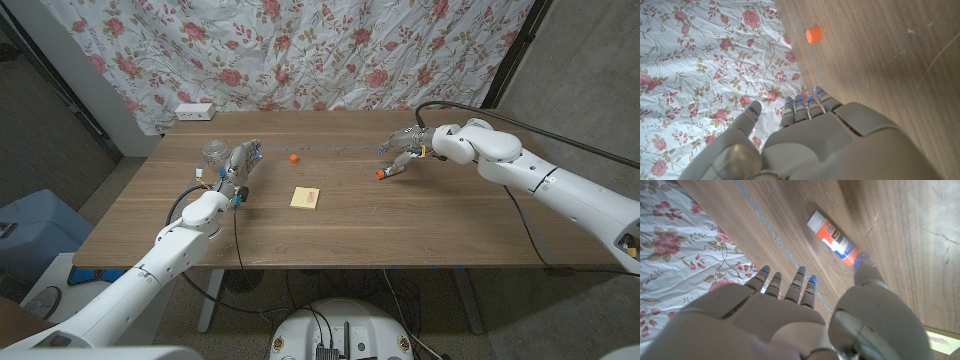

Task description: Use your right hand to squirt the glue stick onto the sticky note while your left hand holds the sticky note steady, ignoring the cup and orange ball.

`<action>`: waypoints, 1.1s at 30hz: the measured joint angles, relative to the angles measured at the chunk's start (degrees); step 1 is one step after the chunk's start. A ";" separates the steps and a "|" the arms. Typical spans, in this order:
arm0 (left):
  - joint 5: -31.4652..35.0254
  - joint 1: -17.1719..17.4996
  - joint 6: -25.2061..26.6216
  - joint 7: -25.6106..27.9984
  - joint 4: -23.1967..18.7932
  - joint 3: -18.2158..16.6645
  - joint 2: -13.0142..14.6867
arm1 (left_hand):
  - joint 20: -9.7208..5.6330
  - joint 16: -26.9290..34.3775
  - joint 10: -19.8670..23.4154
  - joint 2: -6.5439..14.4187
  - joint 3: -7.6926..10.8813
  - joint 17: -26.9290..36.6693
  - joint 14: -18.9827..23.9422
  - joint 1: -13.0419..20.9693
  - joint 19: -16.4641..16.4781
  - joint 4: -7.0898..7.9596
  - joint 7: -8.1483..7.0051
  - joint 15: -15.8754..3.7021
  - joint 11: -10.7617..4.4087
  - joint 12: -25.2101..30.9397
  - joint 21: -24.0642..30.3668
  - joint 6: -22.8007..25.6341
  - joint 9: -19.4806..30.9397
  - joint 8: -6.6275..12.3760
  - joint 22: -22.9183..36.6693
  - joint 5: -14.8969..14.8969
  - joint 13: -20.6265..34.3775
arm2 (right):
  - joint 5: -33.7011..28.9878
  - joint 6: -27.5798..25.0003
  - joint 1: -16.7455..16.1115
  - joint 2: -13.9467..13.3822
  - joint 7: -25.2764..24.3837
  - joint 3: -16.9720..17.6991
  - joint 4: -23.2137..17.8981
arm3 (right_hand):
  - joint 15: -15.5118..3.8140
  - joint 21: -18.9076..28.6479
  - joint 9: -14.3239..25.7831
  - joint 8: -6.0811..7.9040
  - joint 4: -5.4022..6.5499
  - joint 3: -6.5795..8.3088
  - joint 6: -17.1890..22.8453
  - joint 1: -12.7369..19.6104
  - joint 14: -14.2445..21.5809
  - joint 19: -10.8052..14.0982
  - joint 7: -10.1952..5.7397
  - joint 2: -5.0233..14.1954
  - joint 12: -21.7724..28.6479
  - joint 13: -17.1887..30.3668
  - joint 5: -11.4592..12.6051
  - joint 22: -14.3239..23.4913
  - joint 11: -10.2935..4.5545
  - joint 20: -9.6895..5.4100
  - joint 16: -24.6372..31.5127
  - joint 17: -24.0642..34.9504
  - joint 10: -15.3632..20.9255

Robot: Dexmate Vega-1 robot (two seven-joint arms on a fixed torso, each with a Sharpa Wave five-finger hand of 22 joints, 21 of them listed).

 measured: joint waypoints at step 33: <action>-0.29 -0.09 1.04 0.31 0.08 0.34 -0.40 | 0.21 0.00 0.30 0.00 0.00 -0.01 0.31 0.00 0.21 0.01 -0.21 0.31 -0.30 -0.24 0.00 0.21 0.00 0.00 0.00 0.00 0.00 | -3.42 2.42 1.89 2.17 -2.45 -3.60 6.00 | -3.55 0.45 0.18 0.11 0.48 1.10 3.12 3.45 4.45 3.85 -1.59 0.92 0.36 -0.01 -0.27 -0.01 -2.31 -2.20 1.21 0.01 5.36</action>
